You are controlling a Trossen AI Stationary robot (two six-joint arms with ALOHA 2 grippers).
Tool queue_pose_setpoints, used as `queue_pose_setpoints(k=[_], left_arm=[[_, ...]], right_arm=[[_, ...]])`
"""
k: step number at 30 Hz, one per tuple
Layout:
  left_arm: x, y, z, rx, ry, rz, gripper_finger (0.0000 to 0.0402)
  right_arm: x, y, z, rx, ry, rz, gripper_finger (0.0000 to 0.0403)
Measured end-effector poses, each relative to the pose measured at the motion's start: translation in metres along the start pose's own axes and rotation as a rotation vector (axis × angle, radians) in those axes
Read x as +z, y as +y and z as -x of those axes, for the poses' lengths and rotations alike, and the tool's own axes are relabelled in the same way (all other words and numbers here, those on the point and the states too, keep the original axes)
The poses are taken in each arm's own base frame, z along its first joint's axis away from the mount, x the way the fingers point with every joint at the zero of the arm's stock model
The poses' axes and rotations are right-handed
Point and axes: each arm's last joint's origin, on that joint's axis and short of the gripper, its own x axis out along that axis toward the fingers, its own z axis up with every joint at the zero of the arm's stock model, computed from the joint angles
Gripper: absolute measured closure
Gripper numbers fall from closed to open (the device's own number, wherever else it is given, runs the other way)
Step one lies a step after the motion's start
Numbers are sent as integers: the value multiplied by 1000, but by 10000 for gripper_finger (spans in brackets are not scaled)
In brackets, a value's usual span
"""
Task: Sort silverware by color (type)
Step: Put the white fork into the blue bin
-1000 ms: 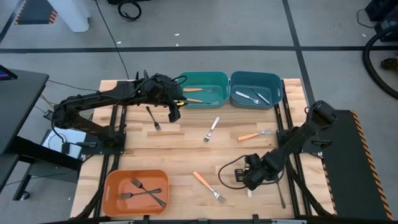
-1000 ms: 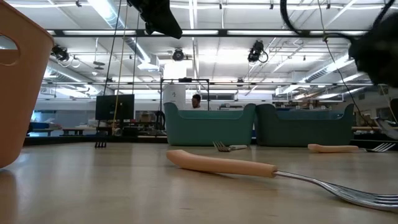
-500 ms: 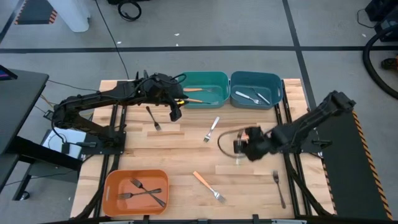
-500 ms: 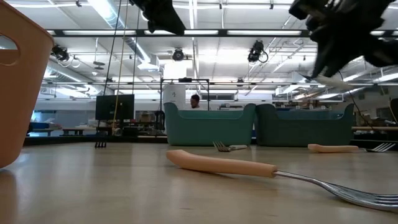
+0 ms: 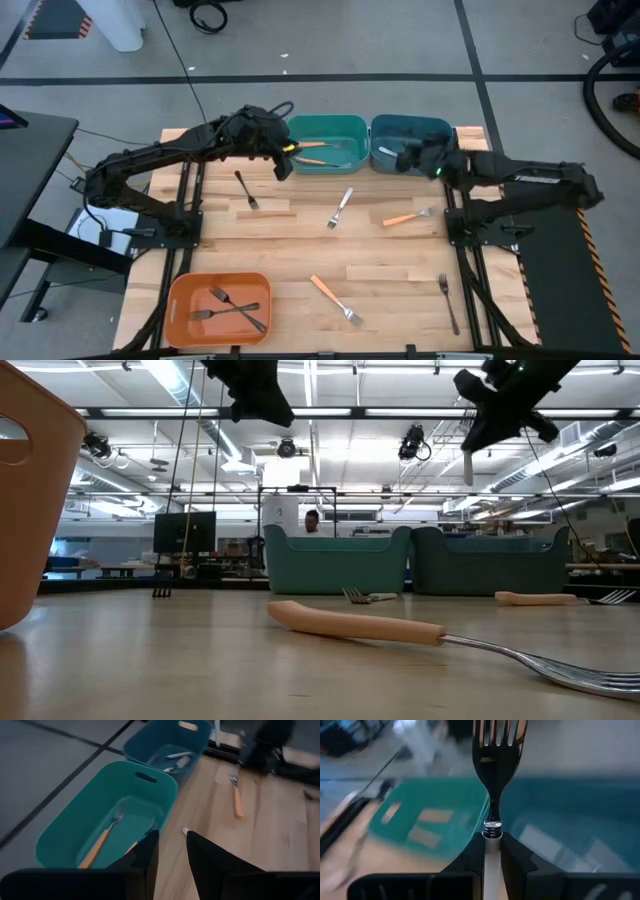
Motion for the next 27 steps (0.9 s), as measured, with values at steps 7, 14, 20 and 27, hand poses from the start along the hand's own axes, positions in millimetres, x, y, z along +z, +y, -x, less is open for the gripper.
queue_pose_setpoints(k=[7,14,20,27], left_arm=[[2,16,0,50,-13,137,292],[2,24,0,73,-15,155,292],[2,23,0,72,-15,156,292],[2,24,0,73,-17,187,292]], right_arm=[[29,-15,-23,-117,-56,647,359],[22,-40,-66,-174,280,917,359],[12,-57,-101,-147,535,1036,359],[-3,-70,-134,-200,732,1067,342]])
